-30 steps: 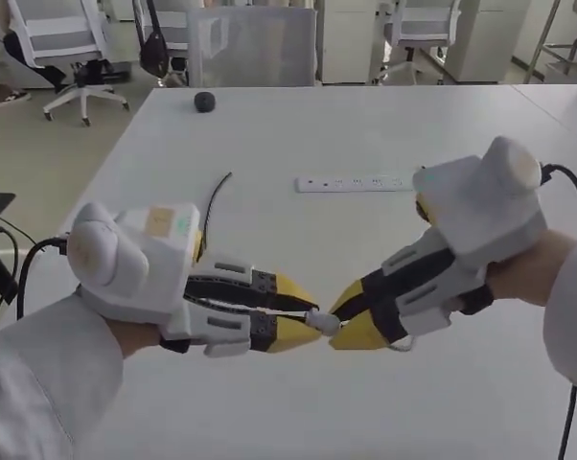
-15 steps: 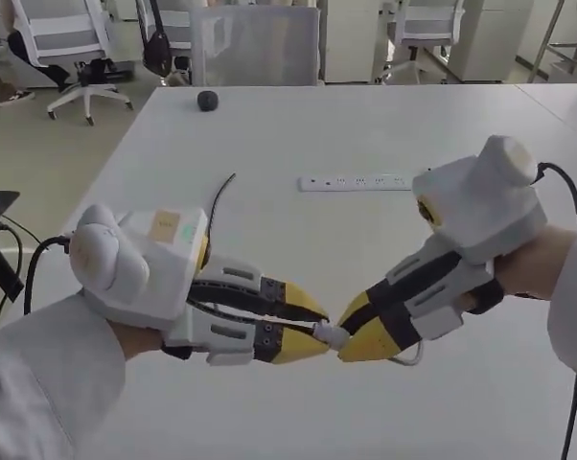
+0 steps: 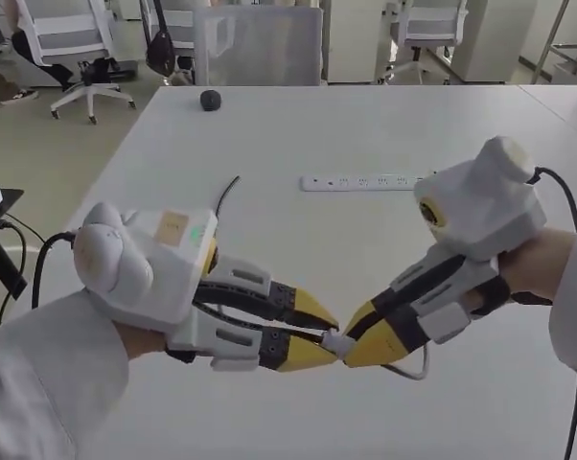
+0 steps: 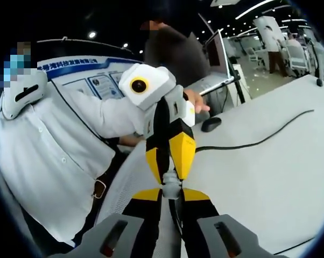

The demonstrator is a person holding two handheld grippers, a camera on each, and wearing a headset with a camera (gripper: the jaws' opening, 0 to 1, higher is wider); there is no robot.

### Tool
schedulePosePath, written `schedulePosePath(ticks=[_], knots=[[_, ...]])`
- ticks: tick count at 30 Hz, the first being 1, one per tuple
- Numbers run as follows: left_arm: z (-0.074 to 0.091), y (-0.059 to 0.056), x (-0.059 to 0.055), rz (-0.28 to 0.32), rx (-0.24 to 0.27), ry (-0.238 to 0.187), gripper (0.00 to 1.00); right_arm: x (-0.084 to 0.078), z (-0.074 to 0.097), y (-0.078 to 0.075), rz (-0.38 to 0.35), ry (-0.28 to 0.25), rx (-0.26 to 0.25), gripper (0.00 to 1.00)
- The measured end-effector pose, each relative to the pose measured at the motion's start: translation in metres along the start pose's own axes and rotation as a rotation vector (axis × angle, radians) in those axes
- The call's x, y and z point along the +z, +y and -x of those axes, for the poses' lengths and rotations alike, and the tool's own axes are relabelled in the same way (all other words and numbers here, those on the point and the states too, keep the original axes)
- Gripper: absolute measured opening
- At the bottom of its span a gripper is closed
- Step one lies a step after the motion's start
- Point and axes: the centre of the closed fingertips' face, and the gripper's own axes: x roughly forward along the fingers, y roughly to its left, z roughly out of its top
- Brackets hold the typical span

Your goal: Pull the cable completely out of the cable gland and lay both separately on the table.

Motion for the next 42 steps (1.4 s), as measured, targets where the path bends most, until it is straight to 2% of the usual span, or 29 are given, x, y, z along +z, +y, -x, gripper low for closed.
schedulePosePath(ticks=[4,10,17,21,26,28,33,38,42], knots=[[0.001,0.000,0.000,-0.004,0.001,0.002,0.14,0.001,0.000,0.000,0.015,-0.006,-0.006,0.09],[0.001,0.002,-0.003,0.007,0.012,0.006,0.14,0.001,-0.001,-0.004,0.042,-0.002,-0.044,0.08],[0.002,0.009,-0.007,0.040,0.040,0.002,0.14,0.002,-0.002,-0.011,0.097,0.010,-0.122,0.07],[0.002,0.012,-0.011,0.059,0.053,0.007,0.14,0.001,-0.003,-0.017,0.137,0.018,-0.176,0.07],[0.004,0.018,-0.016,0.098,0.081,0.009,0.14,0.003,-0.004,-0.026,0.223,0.024,-0.274,0.06],[0.004,0.019,-0.017,0.118,0.088,0.004,0.14,0.003,-0.004,-0.027,0.244,0.027,-0.295,0.06],[0.003,0.023,-0.021,0.147,0.107,0.010,0.14,0.002,-0.003,-0.035,0.332,0.070,-0.370,0.06],[0.004,0.029,-0.024,0.173,0.130,0.006,0.14,0.004,-0.001,-0.045,0.412,0.089,-0.455,0.06],[0.006,0.033,-0.026,0.200,0.139,0.004,0.14,0.005,-0.002,-0.048,0.450,0.077,-0.505,0.06]])
